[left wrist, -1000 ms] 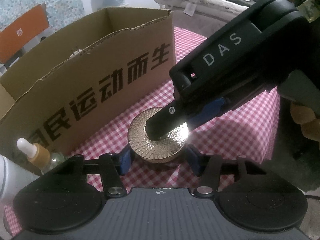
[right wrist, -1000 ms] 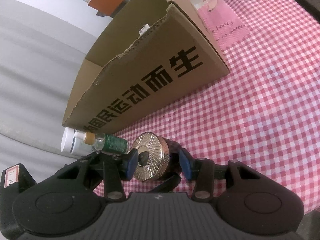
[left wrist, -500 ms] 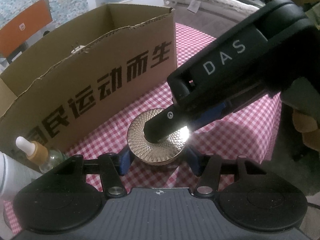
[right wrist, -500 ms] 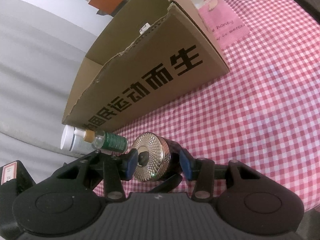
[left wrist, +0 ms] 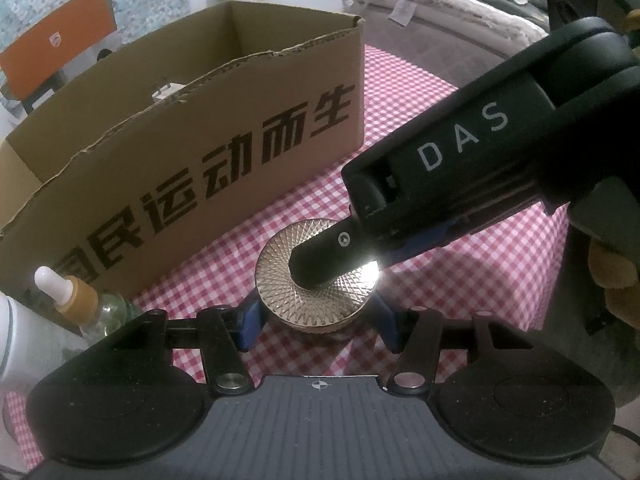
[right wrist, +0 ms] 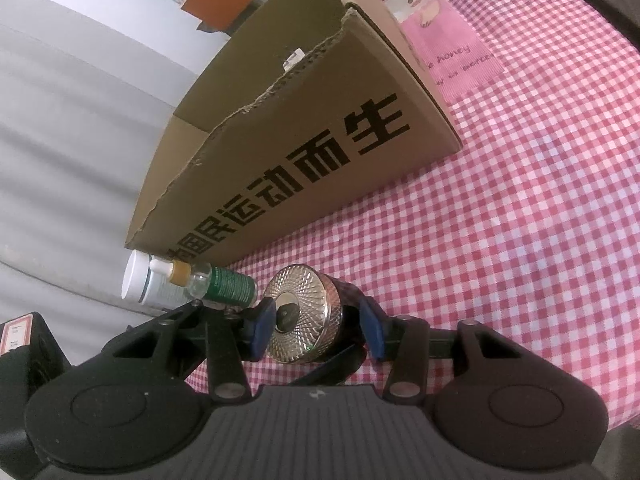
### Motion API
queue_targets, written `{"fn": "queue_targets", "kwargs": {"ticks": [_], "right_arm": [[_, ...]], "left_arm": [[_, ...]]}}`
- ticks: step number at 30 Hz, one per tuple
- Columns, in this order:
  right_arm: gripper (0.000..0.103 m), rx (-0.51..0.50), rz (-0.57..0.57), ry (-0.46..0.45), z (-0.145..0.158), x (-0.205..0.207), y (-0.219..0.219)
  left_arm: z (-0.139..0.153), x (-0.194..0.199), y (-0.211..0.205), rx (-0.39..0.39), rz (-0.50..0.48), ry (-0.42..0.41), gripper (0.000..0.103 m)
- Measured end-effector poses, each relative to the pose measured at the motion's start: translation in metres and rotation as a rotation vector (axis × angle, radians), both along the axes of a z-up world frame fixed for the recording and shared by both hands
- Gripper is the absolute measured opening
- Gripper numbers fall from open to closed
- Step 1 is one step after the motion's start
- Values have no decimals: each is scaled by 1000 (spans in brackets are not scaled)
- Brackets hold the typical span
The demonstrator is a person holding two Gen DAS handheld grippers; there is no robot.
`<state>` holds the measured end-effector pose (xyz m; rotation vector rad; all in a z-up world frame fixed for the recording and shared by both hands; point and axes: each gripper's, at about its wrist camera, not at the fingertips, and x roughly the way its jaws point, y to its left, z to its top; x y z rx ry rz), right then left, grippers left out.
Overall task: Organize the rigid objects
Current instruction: 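Lift the gold-lidded jar with the right gripper, then carry the gold-lidded jar into the box and open the right gripper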
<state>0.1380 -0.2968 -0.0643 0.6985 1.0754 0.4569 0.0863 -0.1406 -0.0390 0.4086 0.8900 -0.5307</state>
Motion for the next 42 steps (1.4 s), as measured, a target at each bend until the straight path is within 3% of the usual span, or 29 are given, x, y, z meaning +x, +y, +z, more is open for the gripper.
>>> {"fn": "queue_targets", "kwargs": {"ticks": [31,42], "right_arm": [[49,-23,34,-55,24,-3,7],[49,-44,51,-168,68,-11,12]], "left_arm": [[23,-14,5,-32,32,-41,55],[65,-23,13,-89,54,-136,55]]}}
